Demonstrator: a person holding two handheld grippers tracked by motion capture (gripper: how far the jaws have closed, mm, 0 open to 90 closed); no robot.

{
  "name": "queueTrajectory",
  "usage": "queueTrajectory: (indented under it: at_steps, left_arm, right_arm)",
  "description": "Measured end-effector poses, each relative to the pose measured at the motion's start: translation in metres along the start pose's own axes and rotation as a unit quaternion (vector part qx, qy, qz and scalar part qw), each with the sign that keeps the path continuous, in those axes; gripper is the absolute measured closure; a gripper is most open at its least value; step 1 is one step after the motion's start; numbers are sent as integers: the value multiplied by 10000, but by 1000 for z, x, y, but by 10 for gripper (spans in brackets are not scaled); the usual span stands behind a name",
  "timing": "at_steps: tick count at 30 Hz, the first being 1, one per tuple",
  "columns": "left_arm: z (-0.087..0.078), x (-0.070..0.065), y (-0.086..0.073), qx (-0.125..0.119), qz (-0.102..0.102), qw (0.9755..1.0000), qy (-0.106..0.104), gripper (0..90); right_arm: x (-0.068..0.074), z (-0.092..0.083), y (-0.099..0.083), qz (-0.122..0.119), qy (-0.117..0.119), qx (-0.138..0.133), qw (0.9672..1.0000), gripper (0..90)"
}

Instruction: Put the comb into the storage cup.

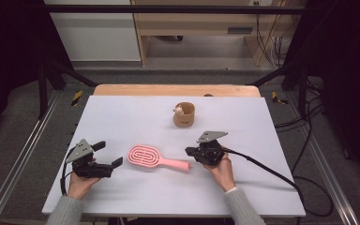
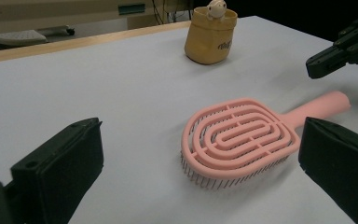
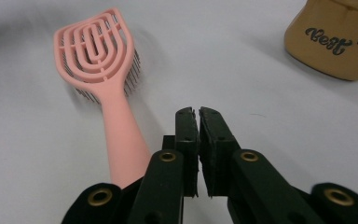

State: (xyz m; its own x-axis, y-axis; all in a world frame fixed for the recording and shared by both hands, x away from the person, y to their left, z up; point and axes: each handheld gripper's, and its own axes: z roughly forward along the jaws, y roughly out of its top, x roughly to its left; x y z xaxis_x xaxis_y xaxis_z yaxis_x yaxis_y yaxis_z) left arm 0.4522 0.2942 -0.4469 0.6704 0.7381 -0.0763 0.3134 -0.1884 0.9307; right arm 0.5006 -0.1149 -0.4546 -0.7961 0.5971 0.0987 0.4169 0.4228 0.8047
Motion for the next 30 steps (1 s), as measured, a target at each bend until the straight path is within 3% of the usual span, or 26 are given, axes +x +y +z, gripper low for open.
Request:
queueTrajectory:
  at_steps: [9,30]
  left_arm:
    - [1,0,0,-3,3,10000,-9,0]
    - [-1,0,0,-41,-24,10000,1,0]
  right_arm:
    - [3,13,-4,7,36,403,9992,900]
    - [13,11,-9,-63,327,637,9974,900]
